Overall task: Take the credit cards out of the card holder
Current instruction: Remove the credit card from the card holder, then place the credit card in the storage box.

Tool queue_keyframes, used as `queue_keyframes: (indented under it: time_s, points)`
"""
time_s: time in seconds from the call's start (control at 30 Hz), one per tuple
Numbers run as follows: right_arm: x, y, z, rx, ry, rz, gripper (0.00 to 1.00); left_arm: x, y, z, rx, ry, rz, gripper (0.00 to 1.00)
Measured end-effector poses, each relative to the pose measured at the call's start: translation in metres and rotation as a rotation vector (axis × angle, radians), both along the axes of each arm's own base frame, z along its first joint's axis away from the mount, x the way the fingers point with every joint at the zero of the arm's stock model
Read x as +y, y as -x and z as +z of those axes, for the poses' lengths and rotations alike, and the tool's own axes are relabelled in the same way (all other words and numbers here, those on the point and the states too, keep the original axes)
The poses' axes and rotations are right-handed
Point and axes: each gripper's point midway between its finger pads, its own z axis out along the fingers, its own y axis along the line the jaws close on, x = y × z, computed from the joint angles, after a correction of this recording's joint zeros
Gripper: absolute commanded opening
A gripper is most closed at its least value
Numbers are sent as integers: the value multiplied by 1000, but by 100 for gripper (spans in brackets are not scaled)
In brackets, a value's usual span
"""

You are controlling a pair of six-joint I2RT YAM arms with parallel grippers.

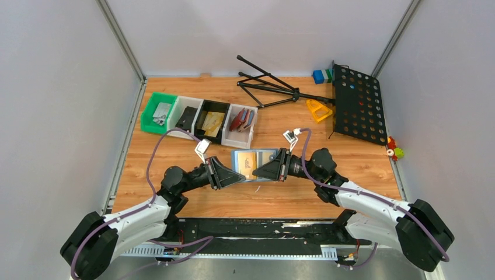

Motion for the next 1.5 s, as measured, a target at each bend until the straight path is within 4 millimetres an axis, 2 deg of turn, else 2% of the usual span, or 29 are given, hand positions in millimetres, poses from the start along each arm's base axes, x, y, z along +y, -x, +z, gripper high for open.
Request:
queue_keyframes:
  time_s: [0.13,0.17,0.27,0.3,0.6,0.83,1.03,1.17,1.5]
  points:
    - [-5,0,-1,0,2,-18,0,2,-1,-2,4,2,14,23]
    - [-6,-1,-2,0,5,-23,0,2,-1,-1,3,3,18,20]
    - [-7,-2,-4,5,14,-30,0,2,-3,-1,7,4,24,1]
    - [-7,-2,-5,6,18,-31,0,2,-3,-2,8,1,26,0]
    - [-13,-2,-13,-2,59,-64,0,6,-4,-11,29,-5,57,0]
    - [-17,-4,-18,-1,75,-89,0,9,-4,-10,33,-6,78,0]
    - [-28,-6,-27,2,112,-138,0,13,-8,-17,57,-33,107,0]
    - [-39,-7,-38,7,153,-183,0,17,-13,-31,84,-87,144,0]
    - [-59,-14,-58,-24,296,-277,0,33,-26,-91,216,-347,238,0]
